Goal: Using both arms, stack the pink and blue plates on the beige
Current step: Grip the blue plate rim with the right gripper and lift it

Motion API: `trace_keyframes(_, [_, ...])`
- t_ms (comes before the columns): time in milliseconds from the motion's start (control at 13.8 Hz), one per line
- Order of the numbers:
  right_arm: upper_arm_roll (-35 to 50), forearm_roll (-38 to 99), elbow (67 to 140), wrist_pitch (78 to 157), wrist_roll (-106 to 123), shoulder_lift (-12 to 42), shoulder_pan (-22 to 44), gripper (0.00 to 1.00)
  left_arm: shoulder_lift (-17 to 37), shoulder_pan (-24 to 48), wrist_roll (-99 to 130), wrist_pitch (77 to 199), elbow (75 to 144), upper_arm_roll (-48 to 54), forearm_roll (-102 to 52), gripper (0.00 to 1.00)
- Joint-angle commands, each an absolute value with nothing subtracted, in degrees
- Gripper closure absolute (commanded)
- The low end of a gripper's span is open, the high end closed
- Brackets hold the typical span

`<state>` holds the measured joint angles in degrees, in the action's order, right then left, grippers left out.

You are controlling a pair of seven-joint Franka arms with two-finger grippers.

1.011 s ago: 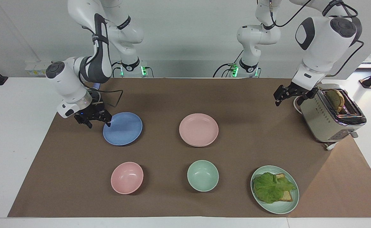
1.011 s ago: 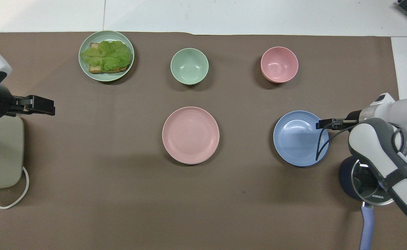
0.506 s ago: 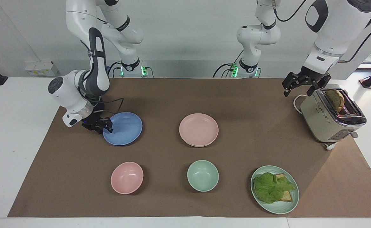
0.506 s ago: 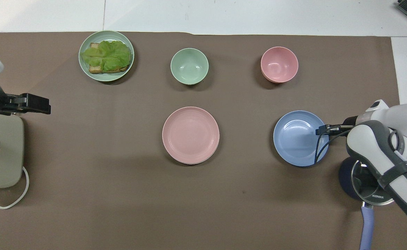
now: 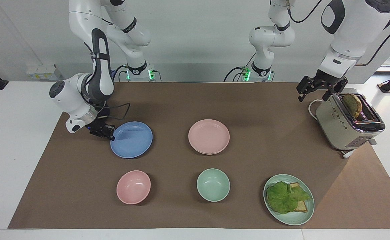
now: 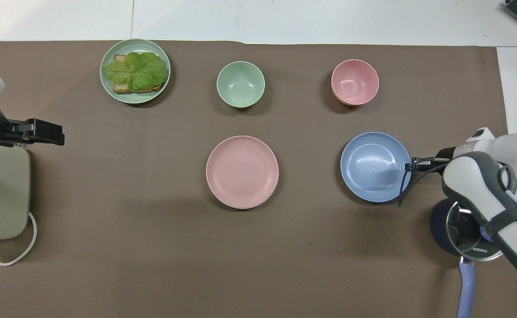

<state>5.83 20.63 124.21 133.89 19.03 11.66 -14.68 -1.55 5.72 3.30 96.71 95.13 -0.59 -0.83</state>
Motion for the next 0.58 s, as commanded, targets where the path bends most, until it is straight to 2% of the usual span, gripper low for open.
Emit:
trace_keyframes(0, [6.59,22.5,124.19,133.16,18.99,10.11,-14.85,1.0,-1.58,5.19,2.72,95.54,94.57,-0.26,0.0,0.0])
trace_keyframes(289, [6.94,22.5,123.14,132.01,17.58,9.58,-14.24,1.0,-1.67,5.19,2.72,95.54,94.57,-0.26,0.0,0.0])
trace_keyframes(506, [6.94,22.41,120.95,128.25,12.41,6.43,-11.43,1.0,-1.58,5.19,2.72,95.54,94.57,-0.18,0.0,0.0])
